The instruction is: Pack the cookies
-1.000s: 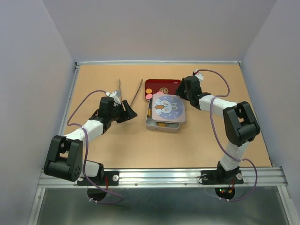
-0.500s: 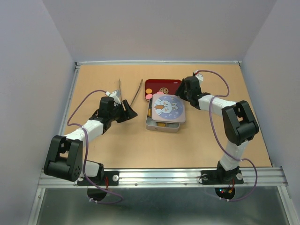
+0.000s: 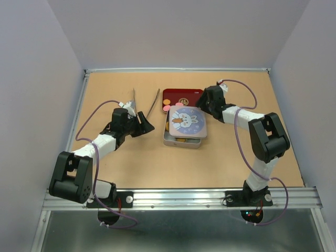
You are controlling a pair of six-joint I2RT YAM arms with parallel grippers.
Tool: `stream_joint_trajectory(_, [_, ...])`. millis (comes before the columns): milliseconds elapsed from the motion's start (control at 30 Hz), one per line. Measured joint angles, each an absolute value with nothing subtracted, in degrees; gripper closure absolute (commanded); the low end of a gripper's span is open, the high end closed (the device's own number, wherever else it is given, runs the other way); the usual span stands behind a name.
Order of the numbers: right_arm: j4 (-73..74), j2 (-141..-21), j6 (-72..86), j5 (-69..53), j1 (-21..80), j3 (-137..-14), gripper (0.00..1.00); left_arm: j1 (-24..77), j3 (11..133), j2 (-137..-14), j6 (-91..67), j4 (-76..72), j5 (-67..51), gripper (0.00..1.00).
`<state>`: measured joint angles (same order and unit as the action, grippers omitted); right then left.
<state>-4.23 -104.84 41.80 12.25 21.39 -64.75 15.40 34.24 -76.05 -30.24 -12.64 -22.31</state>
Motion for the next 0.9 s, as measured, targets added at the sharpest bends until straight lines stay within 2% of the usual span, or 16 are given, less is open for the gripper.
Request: stream_joint_trajectory(900, [-3.18, -96.77, 46.61, 6.85, 21.43, -56.07, 0.38, 19.64, 34.24, -80.42, -32.01, -15.84, -22.48, 0.33])
